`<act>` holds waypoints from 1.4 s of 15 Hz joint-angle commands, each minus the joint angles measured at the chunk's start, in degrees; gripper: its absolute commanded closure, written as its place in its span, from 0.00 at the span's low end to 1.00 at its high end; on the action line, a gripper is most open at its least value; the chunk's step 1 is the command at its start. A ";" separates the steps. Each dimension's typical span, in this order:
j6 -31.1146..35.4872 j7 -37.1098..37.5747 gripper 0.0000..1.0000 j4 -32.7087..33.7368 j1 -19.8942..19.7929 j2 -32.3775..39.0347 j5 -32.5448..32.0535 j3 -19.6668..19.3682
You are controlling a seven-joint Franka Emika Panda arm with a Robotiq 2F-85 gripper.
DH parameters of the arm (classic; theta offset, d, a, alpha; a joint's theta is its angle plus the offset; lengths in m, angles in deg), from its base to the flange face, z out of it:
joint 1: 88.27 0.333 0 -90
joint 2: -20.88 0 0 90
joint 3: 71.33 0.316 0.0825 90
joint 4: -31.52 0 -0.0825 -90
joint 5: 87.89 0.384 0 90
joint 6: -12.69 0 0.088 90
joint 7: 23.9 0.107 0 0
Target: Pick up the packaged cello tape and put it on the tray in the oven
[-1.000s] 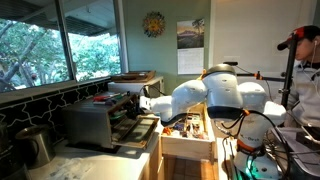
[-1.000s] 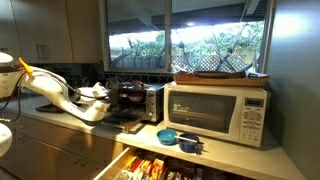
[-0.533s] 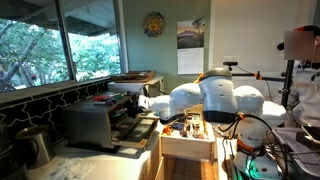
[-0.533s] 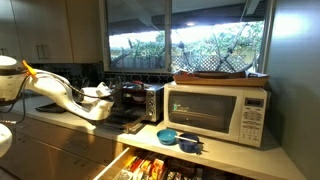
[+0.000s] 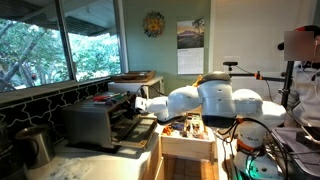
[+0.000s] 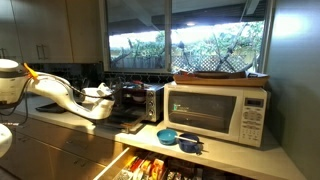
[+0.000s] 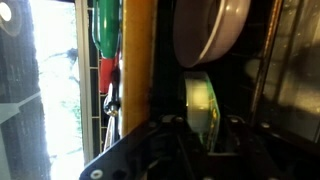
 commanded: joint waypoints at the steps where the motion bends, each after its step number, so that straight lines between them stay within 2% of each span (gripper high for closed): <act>1: -2.50 3.05 0.93 2.03 -0.53 -3.02 -0.87 -1.18; 2: -3.24 3.24 0.48 2.16 -0.44 -3.11 -0.96 -1.27; 3: -3.80 3.47 0.47 2.24 -0.34 -3.17 -1.13 -1.29; 6: -4.94 3.99 0.27 1.26 0.70 -3.02 -2.16 -1.86; 9: -3.90 3.78 0.19 -1.69 3.37 -2.67 -1.62 -3.82; 11: -3.49 3.63 0.05 -3.95 5.38 -2.48 -1.68 -5.11; 12: -3.33 3.67 0.08 -4.97 6.18 -2.46 -1.44 -5.57; 14: -3.07 3.40 0.00 -7.04 7.97 -2.52 -1.05 -6.87; 15: -3.07 3.34 0.00 -7.69 8.48 -3.04 -0.49 -7.05; 16: -3.14 3.17 0.39 -8.09 8.84 -3.45 -0.05 -7.30; 18: -3.16 3.09 0.39 -8.54 9.33 -3.69 0.30 -7.63; 21: -3.32 2.94 0.63 -9.25 10.35 -3.39 -0.11 -8.65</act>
